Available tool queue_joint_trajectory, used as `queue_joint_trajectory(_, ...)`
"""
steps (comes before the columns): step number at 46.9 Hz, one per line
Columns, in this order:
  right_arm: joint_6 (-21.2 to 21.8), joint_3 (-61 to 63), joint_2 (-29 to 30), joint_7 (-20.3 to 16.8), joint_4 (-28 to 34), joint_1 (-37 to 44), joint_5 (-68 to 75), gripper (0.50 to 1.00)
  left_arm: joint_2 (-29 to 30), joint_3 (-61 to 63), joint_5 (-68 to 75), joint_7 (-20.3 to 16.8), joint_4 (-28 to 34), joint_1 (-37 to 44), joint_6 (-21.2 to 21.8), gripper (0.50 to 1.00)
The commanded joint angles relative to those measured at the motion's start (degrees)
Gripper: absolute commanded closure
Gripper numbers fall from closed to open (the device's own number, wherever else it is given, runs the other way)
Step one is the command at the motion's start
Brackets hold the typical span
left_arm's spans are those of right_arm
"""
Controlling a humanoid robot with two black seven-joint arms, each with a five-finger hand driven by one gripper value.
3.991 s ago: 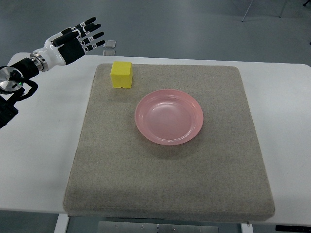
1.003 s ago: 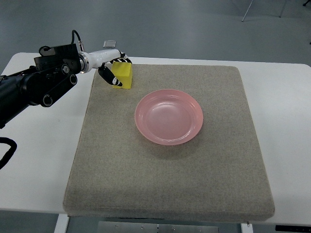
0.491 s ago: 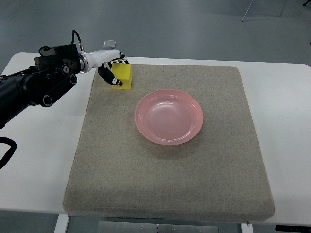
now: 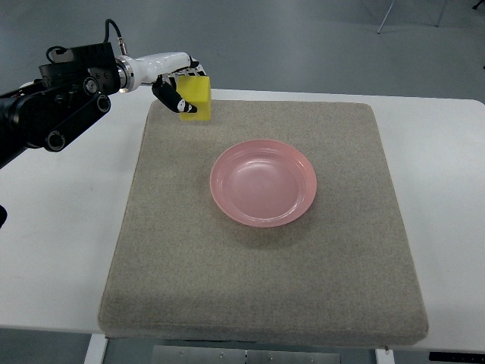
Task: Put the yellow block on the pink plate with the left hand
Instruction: 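Carry the yellow cube with the left hand over the pink plate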
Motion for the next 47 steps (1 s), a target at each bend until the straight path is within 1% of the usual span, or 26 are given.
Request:
queue_joint_trajectory(1, 0.00, 0.00, 0.00, -0.01, 0.00, 0.02, 0.00, 0.576, 2.84, 0.04, -0.57, 0.02, -6.13, 0.13, -1.29, 1.000)
queue_joint_trajectory(5, 0.00, 0.00, 0.00, -0.01, 0.00, 0.02, 0.00, 0.576, 3.37, 0.39, -2.76, 0.02, -10.88, 0.49, -2.26, 1.000)
queue_joint_trajectory(9, 0.00, 0.00, 0.00, -0.01, 0.00, 0.02, 0.00, 0.576, 3.55, 0.57, -5.14, 0.02, -14.58, 0.75, -4.36, 1.000)
queue_joint_trajectory(13, 0.00, 0.00, 0.00, -0.01, 0.00, 0.02, 0.00, 0.576, 3.38, 0.75, -5.32, -0.06, -18.62, 2.15, -6.56, 1.000)
queue_joint_trajectory(16, 0.00, 0.00, 0.00, -0.01, 0.00, 0.02, 0.00, 0.576, 3.11, 1.18, -4.97, -0.06, -21.43, 3.29, -7.09, 1.000)
queue_joint_trajectory(18, 0.00, 0.00, 0.00, -0.01, 0.00, 0.02, 0.00, 0.576, 2.76, 2.15, -4.36, 0.02, -22.23, 3.65, -7.09, 1.000)
queue_joint_trajectory(29, 0.00, 0.00, 0.00, -0.01, 0.00, 0.02, 0.00, 0.576, 0.83, 4.35, -2.95, 0.02, -21.88, 4.44, -6.57, 1.000)
queue_joint_trajectory(32, 0.00, 0.00, 0.00, -0.01, 0.00, -0.06, 0.00, 0.576, 0.48, 4.35, -2.33, 0.02, -21.36, 4.62, -6.39, 0.986)
queue_joint_trajectory(37, 0.00, 0.00, 0.00, -0.01, 0.00, -0.06, 0.00, 0.576, -0.49, 4.35, -1.98, 0.02, -20.65, 4.97, -6.30, 0.913)
queue_joint_trajectory(40, 0.00, 0.00, 0.00, -0.01, 0.00, 0.02, 0.00, 0.576, -1.19, 4.35, -1.89, 0.02, -20.04, 5.58, -6.21, 0.911)
queue_joint_trajectory(41, 0.00, 0.00, 0.00, -0.01, 0.00, -0.06, 0.00, 0.576, -1.46, 4.35, -1.89, -0.06, -19.77, 5.76, -5.95, 0.898)
queue_joint_trajectory(43, 0.00, 0.00, 0.00, -0.01, 0.00, 0.02, 0.00, 0.576, -1.98, 4.35, -1.98, -0.06, -19.42, 6.02, -5.08, 0.851)
queue_joint_trajectory(46, 0.00, 0.00, 0.00, -0.01, 0.00, 0.02, 0.00, 0.576, -2.42, 4.35, -1.98, -0.06, -19.42, 6.11, -3.93, 0.834)
queue_joint_trajectory(47, 0.00, 0.00, 0.00, -0.01, 0.00, 0.02, 0.00, 0.576, -2.34, 4.35, -2.07, 0.02, -19.33, 6.11, -3.75, 0.812)
